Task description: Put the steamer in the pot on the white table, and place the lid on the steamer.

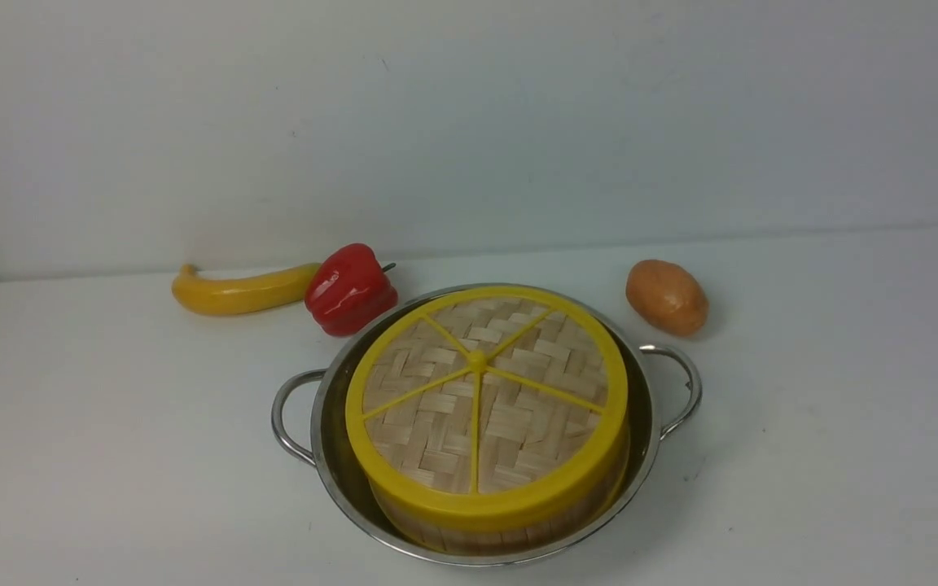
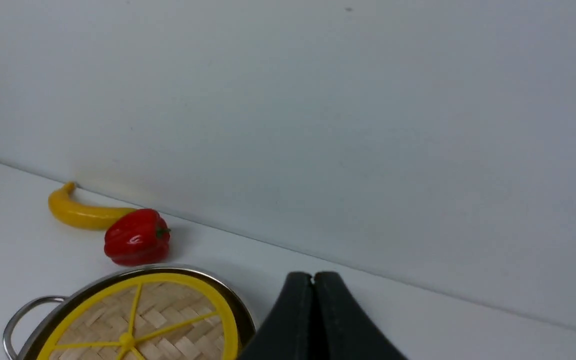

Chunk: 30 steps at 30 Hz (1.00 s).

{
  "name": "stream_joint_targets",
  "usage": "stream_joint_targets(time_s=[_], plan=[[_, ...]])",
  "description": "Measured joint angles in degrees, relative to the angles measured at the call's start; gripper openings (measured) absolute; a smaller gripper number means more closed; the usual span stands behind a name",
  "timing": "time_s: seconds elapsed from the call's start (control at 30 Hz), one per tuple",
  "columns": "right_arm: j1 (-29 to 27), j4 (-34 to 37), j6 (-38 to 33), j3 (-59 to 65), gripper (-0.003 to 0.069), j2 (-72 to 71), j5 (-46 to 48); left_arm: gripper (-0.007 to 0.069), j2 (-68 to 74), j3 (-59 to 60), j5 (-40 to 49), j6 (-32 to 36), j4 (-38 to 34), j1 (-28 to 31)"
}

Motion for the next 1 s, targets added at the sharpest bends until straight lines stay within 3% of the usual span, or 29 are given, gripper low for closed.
stream_joint_targets(time_s=[0.27, 0.47, 0.7, 1.0], plan=[[-12.8, -0.6, 6.7, 39.6, -0.0023, -30.5, -22.6, 0.0379, 0.0, 0.0, 0.0, 0.0, 0.0, 0.0], [-16.7, -3.6, 7.0, 57.6, -0.0021, -43.8, -30.4, 0.0379, 0.0, 0.0, 0.0, 0.0, 0.0, 0.0], [-17.2, -5.4, 9.4, 71.2, -0.0018, -48.8, -36.4, 0.0379, 0.0, 0.0, 0.0, 0.0, 0.0, 0.0], [-26.7, -6.8, 12.4, 82.0, -0.0008, -55.7, -42.8, 0.0379, 0.0, 0.0, 0.0, 0.0, 0.0, 0.0]])
